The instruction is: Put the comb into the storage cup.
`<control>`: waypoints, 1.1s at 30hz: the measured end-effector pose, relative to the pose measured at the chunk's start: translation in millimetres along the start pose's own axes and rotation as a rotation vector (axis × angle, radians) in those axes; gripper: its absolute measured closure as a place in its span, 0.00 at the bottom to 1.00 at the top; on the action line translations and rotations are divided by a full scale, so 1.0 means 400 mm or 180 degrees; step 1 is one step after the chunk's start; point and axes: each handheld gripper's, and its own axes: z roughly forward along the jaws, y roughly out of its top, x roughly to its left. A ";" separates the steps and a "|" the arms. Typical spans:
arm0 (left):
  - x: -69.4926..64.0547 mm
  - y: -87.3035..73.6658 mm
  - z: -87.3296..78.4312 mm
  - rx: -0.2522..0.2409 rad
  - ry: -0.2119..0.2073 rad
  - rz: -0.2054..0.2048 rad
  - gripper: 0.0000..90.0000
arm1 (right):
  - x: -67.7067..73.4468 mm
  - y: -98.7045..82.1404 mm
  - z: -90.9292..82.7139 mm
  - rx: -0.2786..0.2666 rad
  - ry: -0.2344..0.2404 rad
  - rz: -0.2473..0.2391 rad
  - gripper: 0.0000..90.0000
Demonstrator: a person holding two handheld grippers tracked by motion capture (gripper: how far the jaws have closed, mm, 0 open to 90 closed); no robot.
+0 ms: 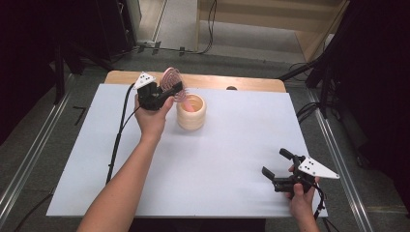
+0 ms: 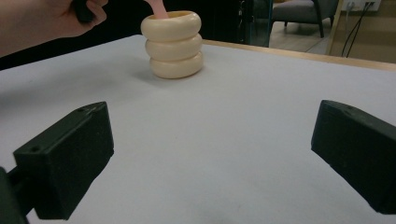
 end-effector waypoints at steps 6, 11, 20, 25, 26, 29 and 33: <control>0.003 -0.015 0.009 0.0052 0.0004 -0.0011 0.72 | 0.000 0.000 0.001 0.0004 0.0003 -0.0006 0.00; 0.003 -0.026 0.015 0.0073 0.0015 -0.0045 0.72 | 0.000 0.000 0.001 0.0004 0.0002 -0.0006 0.00; 0.006 -0.039 0.022 0.0076 -0.0002 -0.0123 0.72 | 0.000 0.000 0.001 0.0005 0.0005 -0.0009 0.00; 0.013 -0.042 0.023 0.0070 -0.0018 -0.0189 0.72 | 0.001 0.000 0.002 0.0009 0.0005 -0.0003 0.00; 0.019 -0.043 0.022 0.0078 -0.0010 -0.0233 0.72 | 0.001 0.000 0.002 0.0009 0.0005 -0.0003 0.00; 0.030 -0.044 0.019 0.0093 0.0002 -0.0284 0.71 | 0.001 0.000 0.002 0.0010 0.0004 -0.0003 0.00; 0.029 -0.046 0.018 0.0176 0.0047 -0.0254 0.67 | 0.001 0.000 0.003 0.0012 -0.0003 -0.0006 0.00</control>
